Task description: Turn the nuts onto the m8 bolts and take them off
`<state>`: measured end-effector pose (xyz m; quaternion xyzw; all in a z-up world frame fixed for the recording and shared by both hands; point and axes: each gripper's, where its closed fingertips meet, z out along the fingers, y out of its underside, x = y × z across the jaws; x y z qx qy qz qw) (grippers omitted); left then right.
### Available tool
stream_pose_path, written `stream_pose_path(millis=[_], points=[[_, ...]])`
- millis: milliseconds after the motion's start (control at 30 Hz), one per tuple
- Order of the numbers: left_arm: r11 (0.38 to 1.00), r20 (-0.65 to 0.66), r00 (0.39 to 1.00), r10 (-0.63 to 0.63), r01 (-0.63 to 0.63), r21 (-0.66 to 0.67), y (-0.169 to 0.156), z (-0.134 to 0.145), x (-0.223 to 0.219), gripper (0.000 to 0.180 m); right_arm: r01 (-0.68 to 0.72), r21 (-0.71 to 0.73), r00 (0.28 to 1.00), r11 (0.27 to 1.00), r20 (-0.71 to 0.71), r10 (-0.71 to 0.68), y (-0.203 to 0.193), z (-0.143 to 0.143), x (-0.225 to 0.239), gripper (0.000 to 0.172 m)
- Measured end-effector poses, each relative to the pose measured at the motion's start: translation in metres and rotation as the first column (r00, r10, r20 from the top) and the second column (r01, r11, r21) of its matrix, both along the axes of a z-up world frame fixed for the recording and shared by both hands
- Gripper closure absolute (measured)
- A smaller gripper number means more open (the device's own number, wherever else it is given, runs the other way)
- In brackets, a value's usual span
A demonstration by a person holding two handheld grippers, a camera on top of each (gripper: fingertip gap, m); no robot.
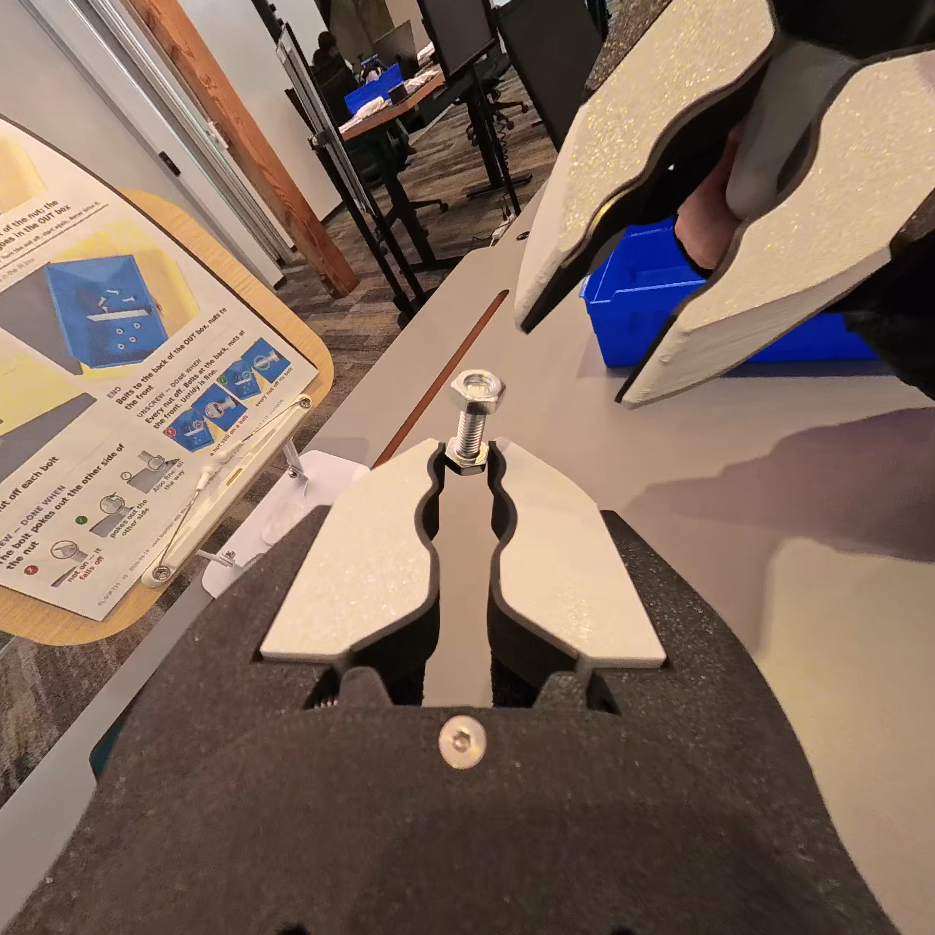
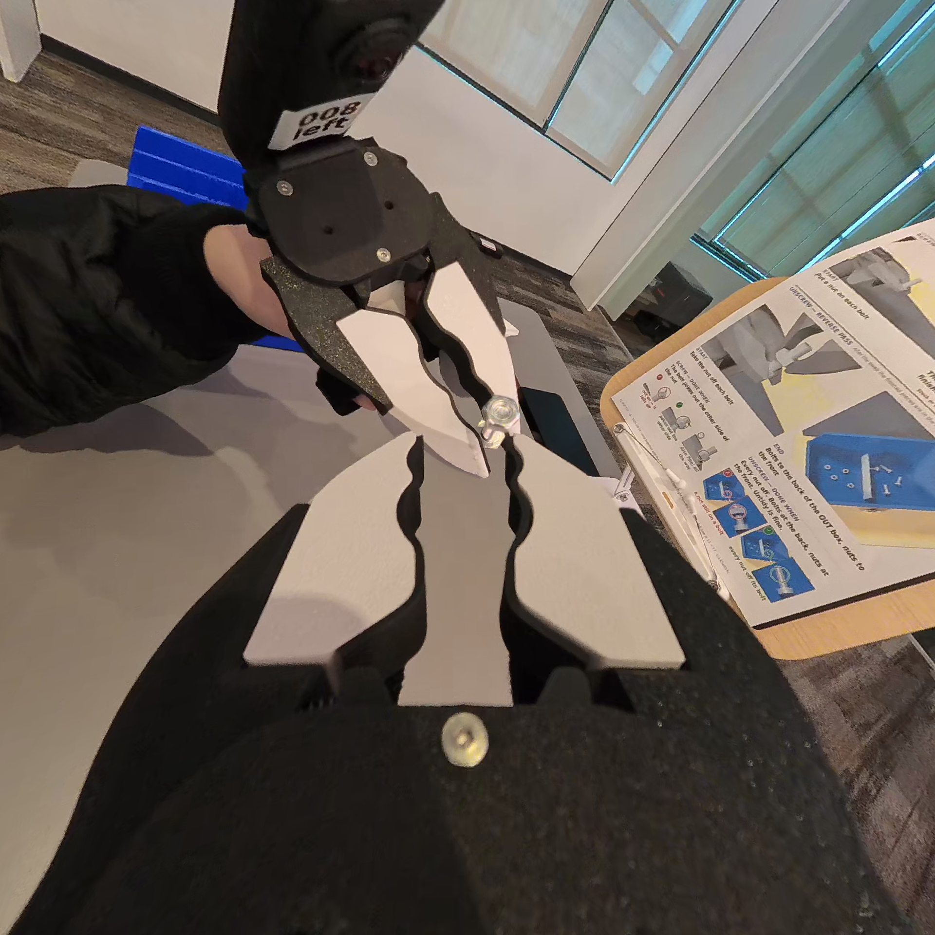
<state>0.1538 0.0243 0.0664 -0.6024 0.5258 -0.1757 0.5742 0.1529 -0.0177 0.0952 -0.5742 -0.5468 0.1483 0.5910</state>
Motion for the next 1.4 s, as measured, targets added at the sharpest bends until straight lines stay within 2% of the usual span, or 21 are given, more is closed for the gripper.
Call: stream_pose_path(millis=[533,767,1133,1233,1300,1400], points=[[1.0,-0.005,1.0,0.011,-0.012,-0.015,0.005,-0.005,0.0,0.165,0.095,-0.055,0.994,0.994,-0.039,-0.097,0.019,0.0,0.021,0.139],[0.999,0.006,1.0,0.027,-0.027,-0.018,0.009,-0.002,-0.006,0.165,0.309,-0.099,0.946,0.946,-0.075,-0.317,0.051,-0.001,0.05,0.139],[0.999,0.031,0.999,0.017,-0.016,-0.034,0.008,0.002,-0.008,0.165,0.44,-0.085,0.894,0.894,-0.059,-0.445,0.068,-0.003,0.072,0.14],[0.999,0.021,1.0,0.001,0.0,-0.033,0.005,0.0,-0.006,0.165,0.375,-0.095,0.922,0.922,-0.064,-0.382,0.061,-0.004,0.061,0.139],[0.998,0.025,0.999,-0.043,0.044,-0.046,-0.002,0.0,-0.003,0.165,0.211,-0.12,0.97,0.97,-0.095,-0.222,0.044,-0.002,0.041,0.139],[0.992,0.033,0.994,-0.107,0.108,-0.058,-0.014,0.001,0.004,0.165,0.002,-0.069,0.987,0.998,-0.158,-0.013,0.016,0.011,0.023,0.138]])
